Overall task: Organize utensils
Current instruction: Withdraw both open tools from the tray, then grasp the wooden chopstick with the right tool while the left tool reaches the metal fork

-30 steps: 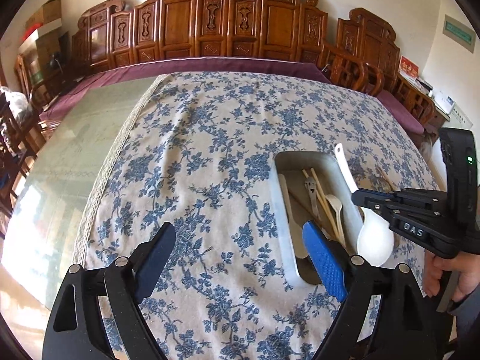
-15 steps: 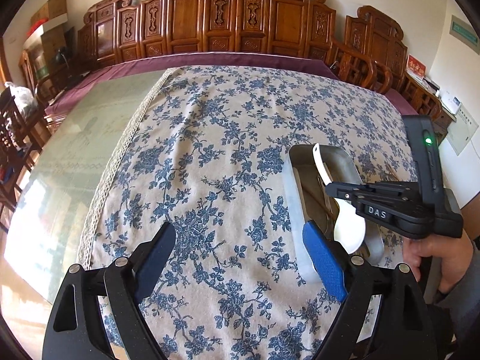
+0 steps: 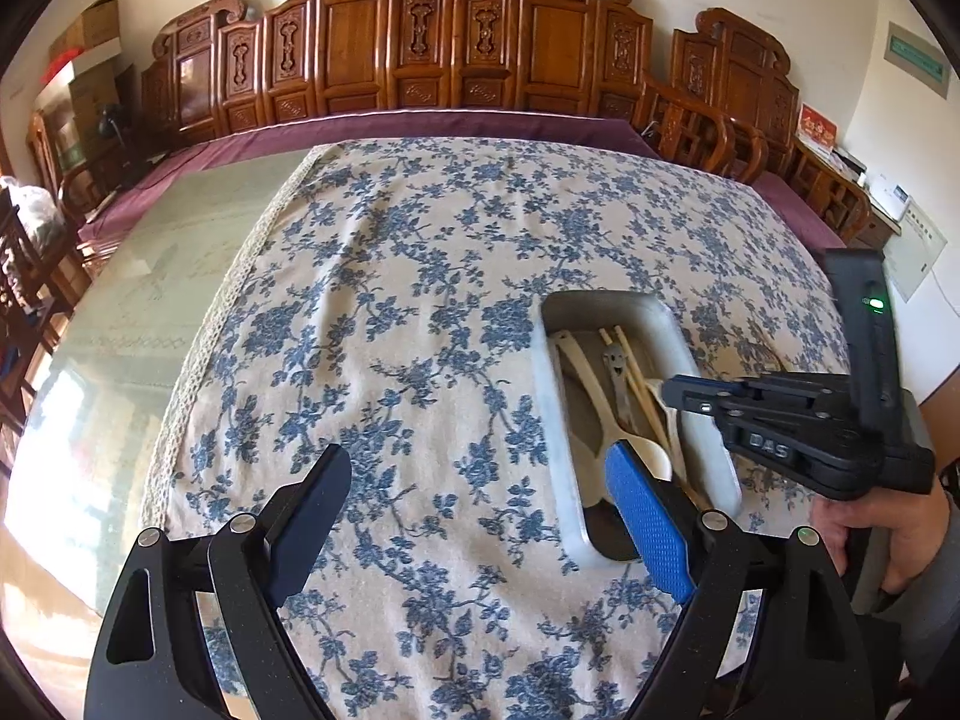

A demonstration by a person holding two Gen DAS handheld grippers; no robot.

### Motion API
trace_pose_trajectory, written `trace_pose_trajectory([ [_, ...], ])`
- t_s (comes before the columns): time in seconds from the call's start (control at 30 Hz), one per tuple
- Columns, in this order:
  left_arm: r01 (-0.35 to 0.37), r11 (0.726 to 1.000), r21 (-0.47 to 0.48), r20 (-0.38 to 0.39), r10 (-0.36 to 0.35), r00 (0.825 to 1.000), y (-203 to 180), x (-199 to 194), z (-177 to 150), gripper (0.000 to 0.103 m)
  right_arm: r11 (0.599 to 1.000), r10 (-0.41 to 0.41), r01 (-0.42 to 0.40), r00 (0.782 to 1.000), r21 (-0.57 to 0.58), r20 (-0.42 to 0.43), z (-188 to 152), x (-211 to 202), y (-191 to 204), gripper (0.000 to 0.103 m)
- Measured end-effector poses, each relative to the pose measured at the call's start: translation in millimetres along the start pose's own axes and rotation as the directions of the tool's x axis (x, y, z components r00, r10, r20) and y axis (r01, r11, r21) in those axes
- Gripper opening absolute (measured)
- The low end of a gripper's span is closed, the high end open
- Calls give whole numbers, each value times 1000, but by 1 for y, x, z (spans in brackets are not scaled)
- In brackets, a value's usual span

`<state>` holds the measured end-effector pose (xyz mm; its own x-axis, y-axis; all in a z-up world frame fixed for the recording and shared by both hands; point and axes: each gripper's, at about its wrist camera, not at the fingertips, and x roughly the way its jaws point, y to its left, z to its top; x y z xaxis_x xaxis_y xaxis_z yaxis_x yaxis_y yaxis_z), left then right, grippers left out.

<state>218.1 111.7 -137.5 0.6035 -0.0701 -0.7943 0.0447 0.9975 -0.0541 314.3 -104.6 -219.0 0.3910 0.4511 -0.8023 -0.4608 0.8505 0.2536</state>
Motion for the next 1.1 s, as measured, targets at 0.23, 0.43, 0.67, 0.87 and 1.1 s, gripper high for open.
trace_pose_trajectory([
  [0.23, 25, 999, 35, -5, -24, 1000, -30, 4, 1, 83, 996, -89, 87, 995, 35, 54, -25, -52, -51, 9],
  [0.43, 52, 997, 65, -6, -51, 999, -61, 10, 3, 83, 983, -167, 160, 983, 86, 80, -39, -86, -102, 9],
  [0.67, 82, 990, 113, -19, -80, 997, -103, 22, 10, 83, 968, -228, 217, 970, 126, 78, -53, -102, -144, 17],
  [0.87, 98, 984, 146, -32, -95, 995, -132, 31, 15, 83, 960, -256, 247, 965, 134, 54, -68, -99, -170, 17],
  [1.1, 108, 980, 167, -56, -100, 993, -157, 43, 17, 83, 960, -259, 259, 966, 105, -12, -81, -76, -186, 17],
])
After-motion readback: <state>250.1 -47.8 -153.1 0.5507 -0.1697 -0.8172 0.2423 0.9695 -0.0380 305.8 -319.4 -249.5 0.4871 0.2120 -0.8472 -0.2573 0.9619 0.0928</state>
